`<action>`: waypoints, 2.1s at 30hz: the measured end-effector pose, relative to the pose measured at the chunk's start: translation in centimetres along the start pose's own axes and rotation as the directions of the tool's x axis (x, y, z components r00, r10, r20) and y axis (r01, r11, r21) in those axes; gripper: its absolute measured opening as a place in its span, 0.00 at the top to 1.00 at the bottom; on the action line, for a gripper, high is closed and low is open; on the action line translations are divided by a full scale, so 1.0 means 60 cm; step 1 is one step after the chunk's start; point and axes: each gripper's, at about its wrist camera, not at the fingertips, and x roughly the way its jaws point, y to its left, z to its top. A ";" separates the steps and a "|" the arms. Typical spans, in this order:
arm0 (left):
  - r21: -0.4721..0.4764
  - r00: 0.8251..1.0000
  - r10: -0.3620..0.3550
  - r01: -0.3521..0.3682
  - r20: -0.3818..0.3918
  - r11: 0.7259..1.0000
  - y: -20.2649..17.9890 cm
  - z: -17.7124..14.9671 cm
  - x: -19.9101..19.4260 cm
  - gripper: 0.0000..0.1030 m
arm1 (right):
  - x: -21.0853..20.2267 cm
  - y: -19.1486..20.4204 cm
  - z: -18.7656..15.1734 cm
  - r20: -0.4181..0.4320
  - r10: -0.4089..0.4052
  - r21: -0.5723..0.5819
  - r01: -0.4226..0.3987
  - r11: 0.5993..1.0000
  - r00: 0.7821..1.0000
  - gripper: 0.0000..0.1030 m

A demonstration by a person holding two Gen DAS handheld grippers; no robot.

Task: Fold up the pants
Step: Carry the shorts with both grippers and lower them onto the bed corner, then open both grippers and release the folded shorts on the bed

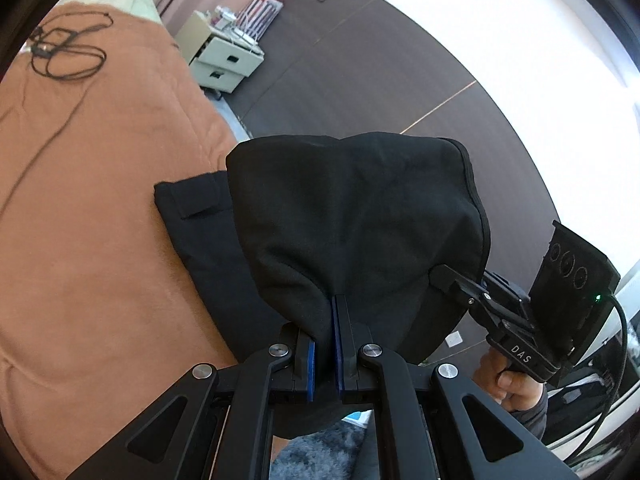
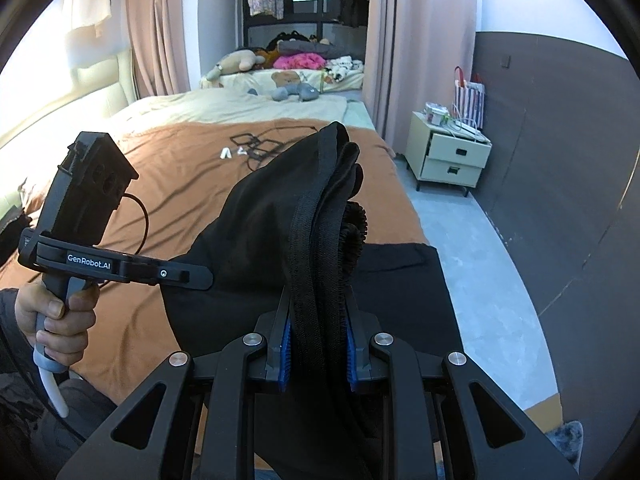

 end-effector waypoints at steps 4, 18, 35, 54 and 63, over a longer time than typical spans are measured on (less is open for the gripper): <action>-0.012 1.000 0.002 -0.002 -0.018 1.000 0.011 0.010 0.036 0.93 | 0.010 0.003 0.009 -0.027 -0.014 0.009 0.014 1.000 1.000 0.83; -0.076 0.983 0.169 -0.174 -0.070 0.982 0.085 0.049 0.128 0.57 | 0.135 0.005 0.043 -0.187 -0.194 0.070 0.210 0.975 0.963 0.54; -0.126 0.973 0.225 -0.229 -0.043 0.965 0.167 0.109 0.149 0.66 | 0.017 0.086 -0.109 -0.088 -0.109 0.407 0.135 0.903 0.990 0.54; -0.010 0.908 0.416 -0.417 -0.049 0.909 0.149 0.115 0.059 0.63 | -0.079 0.049 -0.181 -0.254 -0.166 0.518 0.279 0.809 0.953 0.54; 0.125 0.905 0.425 -0.419 -0.020 0.899 0.081 0.093 -0.030 0.23 | -0.150 0.088 -0.150 -0.191 -0.185 0.562 0.262 0.784 0.964 0.20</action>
